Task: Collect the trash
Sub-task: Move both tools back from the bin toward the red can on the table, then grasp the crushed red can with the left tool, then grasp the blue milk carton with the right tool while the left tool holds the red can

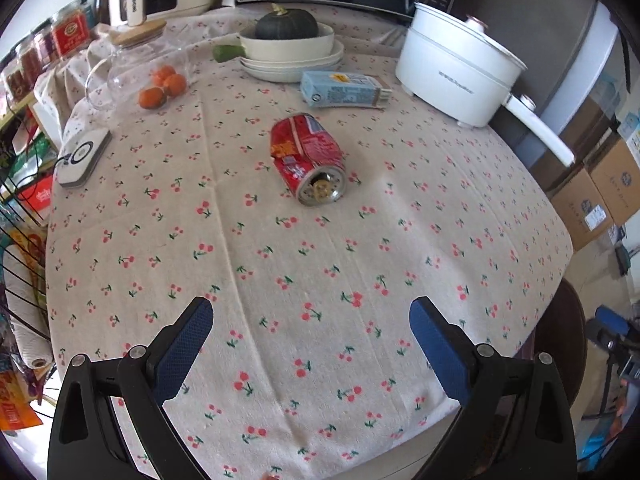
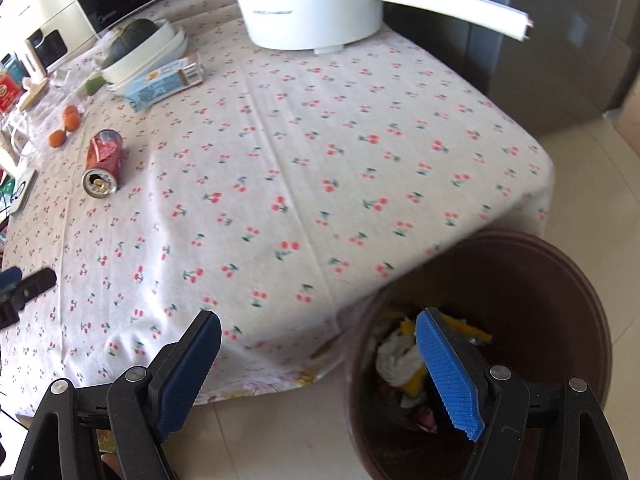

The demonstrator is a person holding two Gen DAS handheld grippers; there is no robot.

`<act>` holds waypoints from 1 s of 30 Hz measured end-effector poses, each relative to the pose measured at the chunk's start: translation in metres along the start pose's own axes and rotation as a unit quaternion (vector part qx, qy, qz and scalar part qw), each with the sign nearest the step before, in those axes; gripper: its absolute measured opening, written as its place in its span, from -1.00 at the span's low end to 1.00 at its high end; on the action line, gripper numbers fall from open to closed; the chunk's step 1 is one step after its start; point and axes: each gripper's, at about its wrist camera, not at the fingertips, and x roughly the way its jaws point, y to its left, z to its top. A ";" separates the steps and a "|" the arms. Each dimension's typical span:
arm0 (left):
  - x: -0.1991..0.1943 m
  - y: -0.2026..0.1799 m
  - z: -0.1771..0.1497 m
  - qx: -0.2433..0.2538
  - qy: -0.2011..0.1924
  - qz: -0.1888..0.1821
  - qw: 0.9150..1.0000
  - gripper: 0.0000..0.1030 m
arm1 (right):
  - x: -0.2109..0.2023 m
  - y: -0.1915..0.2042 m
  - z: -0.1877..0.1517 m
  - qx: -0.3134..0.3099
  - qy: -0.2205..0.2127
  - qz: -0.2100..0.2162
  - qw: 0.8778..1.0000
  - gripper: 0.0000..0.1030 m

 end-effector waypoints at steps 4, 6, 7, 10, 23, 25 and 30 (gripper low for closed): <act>0.019 0.008 0.029 -0.034 -0.003 -0.009 0.999 0.94 | 0.009 0.009 0.009 -0.012 0.002 -0.005 1.000 0.62; 0.031 0.003 0.043 -0.035 -0.006 -0.003 0.999 0.93 | 0.014 0.010 0.013 -0.012 0.002 -0.009 1.000 0.62; 0.039 -0.001 0.050 -0.035 -0.006 -0.001 0.999 0.93 | 0.016 0.009 0.015 -0.010 0.003 -0.010 1.000 0.62; 0.064 -0.009 0.067 -0.045 -0.002 0.001 0.999 0.93 | 0.022 0.005 0.021 0.001 0.004 -0.012 1.000 0.63; 0.092 0.008 0.087 -0.074 -0.021 -0.005 0.997 0.22 | 0.045 0.002 0.042 -0.043 0.015 -0.061 0.997 0.63; 0.085 0.018 0.088 -0.071 -0.028 0.002 0.997 0.21 | 0.049 0.007 0.052 -0.037 0.014 -0.054 0.998 0.63; 0.071 0.049 0.086 -0.072 -0.036 0.007 0.997 0.21 | 0.073 0.044 0.090 -0.021 0.017 -0.036 0.999 0.73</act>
